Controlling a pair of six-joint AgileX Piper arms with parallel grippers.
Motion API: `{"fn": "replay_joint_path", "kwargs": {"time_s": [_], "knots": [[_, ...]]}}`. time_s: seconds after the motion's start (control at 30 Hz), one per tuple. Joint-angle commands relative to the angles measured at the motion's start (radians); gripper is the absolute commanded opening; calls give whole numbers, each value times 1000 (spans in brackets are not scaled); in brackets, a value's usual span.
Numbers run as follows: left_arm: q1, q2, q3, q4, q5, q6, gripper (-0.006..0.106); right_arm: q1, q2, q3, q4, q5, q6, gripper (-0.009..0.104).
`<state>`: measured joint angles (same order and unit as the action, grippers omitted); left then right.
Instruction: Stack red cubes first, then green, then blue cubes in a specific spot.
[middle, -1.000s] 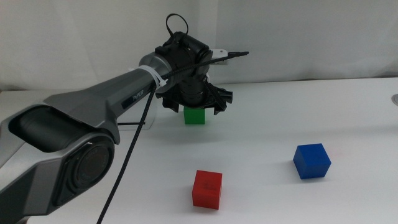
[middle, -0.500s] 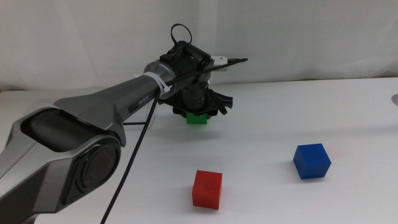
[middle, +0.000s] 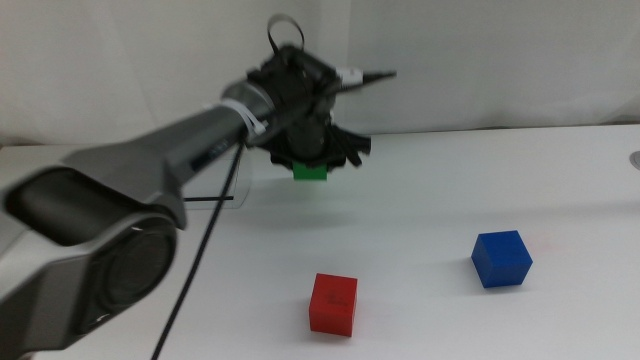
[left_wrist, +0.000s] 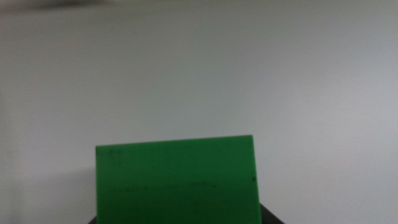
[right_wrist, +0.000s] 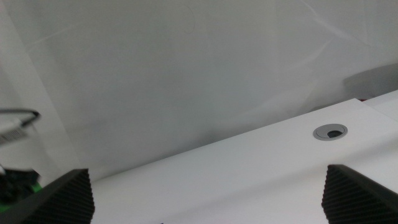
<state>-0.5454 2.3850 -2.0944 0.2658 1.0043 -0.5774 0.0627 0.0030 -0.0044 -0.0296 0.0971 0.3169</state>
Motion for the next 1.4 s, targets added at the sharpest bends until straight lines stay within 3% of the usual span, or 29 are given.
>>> {"fn": "replay_joint_path", "kwargs": {"time_s": [0.0, 0.27, 0.47, 0.73, 1.0, 1.37], "knots": [[-12, -70, -7, 17, 58, -5, -3, -3, -33, 1, 1, 0, -2, 103], [-52, -225, 2, 14, 216, 97, -3, -3, -33, 11, 1, 2, -2, 103], [-102, -412, 173, 48, 200, 83, -3, -3, -33, 17, 1, -14, -2, 103], [-250, -662, 516, 67, 66, -82, -3, -3, -33, 17, 1, -14, -2, 103], [-449, -699, 690, 145, 58, -263, -3, -3, -33, 17, 1, -18, -2, 103], [-480, -701, 844, 147, -64, -360, -3, -3, -33, 17, 1, -22, -2, 103]]}}
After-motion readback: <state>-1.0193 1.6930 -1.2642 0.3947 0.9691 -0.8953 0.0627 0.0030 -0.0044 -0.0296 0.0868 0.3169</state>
